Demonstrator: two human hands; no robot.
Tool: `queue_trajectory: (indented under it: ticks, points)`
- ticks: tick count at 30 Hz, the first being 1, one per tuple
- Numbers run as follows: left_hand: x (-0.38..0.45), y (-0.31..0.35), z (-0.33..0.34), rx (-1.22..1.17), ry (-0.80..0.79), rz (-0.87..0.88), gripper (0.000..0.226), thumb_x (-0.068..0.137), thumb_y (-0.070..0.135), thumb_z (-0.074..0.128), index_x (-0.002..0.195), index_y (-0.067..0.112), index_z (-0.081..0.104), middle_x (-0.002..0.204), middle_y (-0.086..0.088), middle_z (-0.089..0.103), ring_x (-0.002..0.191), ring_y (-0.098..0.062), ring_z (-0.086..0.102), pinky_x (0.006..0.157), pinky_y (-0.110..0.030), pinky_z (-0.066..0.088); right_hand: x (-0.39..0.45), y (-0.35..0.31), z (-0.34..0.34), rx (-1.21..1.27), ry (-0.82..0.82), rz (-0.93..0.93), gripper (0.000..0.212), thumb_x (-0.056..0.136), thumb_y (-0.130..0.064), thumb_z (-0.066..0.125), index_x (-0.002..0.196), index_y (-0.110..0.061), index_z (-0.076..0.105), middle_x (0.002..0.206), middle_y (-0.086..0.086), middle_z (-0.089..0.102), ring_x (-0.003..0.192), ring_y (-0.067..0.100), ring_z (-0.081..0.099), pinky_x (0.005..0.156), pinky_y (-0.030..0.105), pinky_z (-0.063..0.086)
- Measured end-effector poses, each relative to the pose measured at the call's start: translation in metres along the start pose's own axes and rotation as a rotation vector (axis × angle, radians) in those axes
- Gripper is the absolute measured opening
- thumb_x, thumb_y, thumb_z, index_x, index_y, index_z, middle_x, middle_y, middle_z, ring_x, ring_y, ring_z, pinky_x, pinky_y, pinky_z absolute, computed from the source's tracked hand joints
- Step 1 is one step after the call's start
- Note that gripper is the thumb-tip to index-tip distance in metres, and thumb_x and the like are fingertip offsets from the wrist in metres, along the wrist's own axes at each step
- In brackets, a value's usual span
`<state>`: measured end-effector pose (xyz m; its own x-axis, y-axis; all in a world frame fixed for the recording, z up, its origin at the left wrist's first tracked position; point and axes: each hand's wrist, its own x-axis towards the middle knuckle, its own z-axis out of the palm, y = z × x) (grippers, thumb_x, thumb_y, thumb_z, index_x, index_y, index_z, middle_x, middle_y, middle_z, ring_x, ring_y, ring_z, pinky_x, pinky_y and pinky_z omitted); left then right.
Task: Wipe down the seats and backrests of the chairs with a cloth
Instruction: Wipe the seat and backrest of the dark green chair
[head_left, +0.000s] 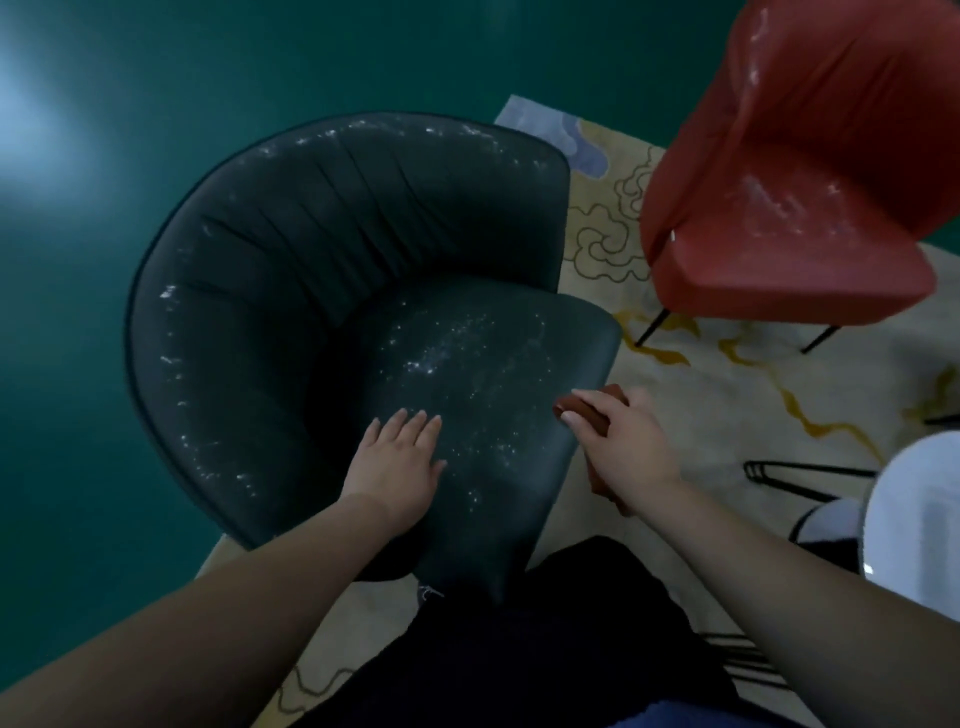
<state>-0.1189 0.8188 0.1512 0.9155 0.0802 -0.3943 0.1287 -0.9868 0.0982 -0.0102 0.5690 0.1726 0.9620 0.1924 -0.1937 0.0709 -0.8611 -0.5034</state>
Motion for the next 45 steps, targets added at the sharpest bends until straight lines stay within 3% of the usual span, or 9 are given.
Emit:
queue_trajectory:
  ticks: [6, 11, 18, 21, 28, 35, 38, 45]
  points:
    - [0.024, -0.001, 0.004, -0.086, -0.017, -0.195, 0.061, 0.101, 0.047, 0.023, 0.154, 0.022, 0.007, 0.161, 0.002, 0.010, 0.148, -0.020, 0.003, 0.120, -0.043, 0.004, 0.081, -0.011, 0.012, -0.021, -0.078, -0.165, 0.036, 0.088, -0.053, 0.058, 0.121, -0.039, 0.062, 0.116, -0.002, 0.037, 0.098, 0.016, 0.050, 0.092, 0.024, 0.039]
    - [0.048, 0.012, 0.013, -0.188, -0.030, -0.437, 0.062, 0.101, 0.047, 0.024, 0.154, 0.023, 0.006, 0.161, 0.002, 0.008, 0.148, -0.020, 0.000, 0.120, -0.042, 0.002, 0.157, -0.017, 0.021, -0.098, -0.261, -0.364, 0.039, 0.085, -0.066, 0.048, 0.121, -0.050, 0.054, 0.113, -0.010, 0.029, 0.088, 0.007, 0.043, 0.082, 0.024, 0.038]
    - [0.057, 0.079, 0.034, -0.410, -0.016, -0.859, 0.065, 0.098, 0.048, 0.032, 0.154, 0.023, 0.009, 0.161, 0.002, 0.010, 0.148, -0.020, 0.004, 0.118, -0.043, 0.008, 0.220, -0.021, 0.019, -0.169, -0.550, -0.679, 0.038, 0.086, -0.062, 0.054, 0.121, -0.049, 0.054, 0.107, -0.012, 0.030, 0.080, 0.001, 0.046, 0.078, 0.021, 0.039]
    - [0.045, 0.112, 0.047, -0.465, -0.028, -1.006, 0.067, 0.098, 0.048, 0.034, 0.154, 0.022, 0.007, 0.161, 0.002, 0.007, 0.148, -0.020, 0.002, 0.119, -0.044, 0.008, 0.224, -0.025, 0.021, -0.175, -0.645, -0.774, 0.037, 0.087, -0.058, 0.057, 0.121, -0.046, 0.057, 0.110, -0.010, 0.033, 0.087, 0.009, 0.049, 0.081, 0.023, 0.039]
    - [0.009, 0.169, 0.074, -0.509, -0.004, -1.207, 0.069, 0.097, 0.049, 0.036, 0.154, 0.022, 0.008, 0.161, 0.000, 0.008, 0.148, -0.021, 0.006, 0.119, -0.040, 0.013, 0.201, -0.017, 0.041, -0.190, -0.754, -0.877, 0.039, 0.088, -0.057, 0.057, 0.124, -0.045, 0.056, 0.117, -0.010, 0.033, 0.093, 0.010, 0.049, 0.082, 0.023, 0.038]
    - [0.000, 0.205, 0.124, -0.565, 0.015, -1.328, 0.073, 0.094, 0.052, 0.042, 0.153, 0.023, 0.010, 0.160, 0.001, 0.014, 0.147, -0.023, 0.011, 0.118, -0.042, 0.014, 0.191, 0.001, 0.079, -0.089, -0.799, -0.838, 0.037, 0.085, -0.058, 0.059, 0.121, -0.050, 0.055, 0.109, -0.014, 0.033, 0.088, 0.000, 0.051, 0.077, 0.020, 0.046]
    - [0.007, 0.215, 0.150, -0.625, 0.056, -1.412, 0.076, 0.092, 0.054, 0.045, 0.153, 0.024, 0.011, 0.160, 0.002, 0.015, 0.146, -0.022, 0.013, 0.118, -0.041, 0.017, 0.188, 0.011, 0.112, -0.115, -0.848, -0.890, 0.038, 0.084, -0.061, 0.058, 0.121, -0.053, 0.053, 0.110, -0.016, 0.033, 0.089, -0.003, 0.050, 0.074, 0.013, 0.041]
    - [0.054, 0.208, 0.223, -0.765, 0.091, -1.543, 0.082, 0.090, 0.054, 0.051, 0.153, 0.023, 0.007, 0.161, 0.002, 0.006, 0.147, -0.021, 0.007, 0.119, -0.041, 0.015, 0.184, 0.022, 0.204, -0.161, -0.963, -0.985, 0.040, 0.086, -0.059, 0.057, 0.125, -0.052, 0.051, 0.115, -0.013, 0.035, 0.092, 0.002, 0.052, 0.083, 0.028, 0.051]
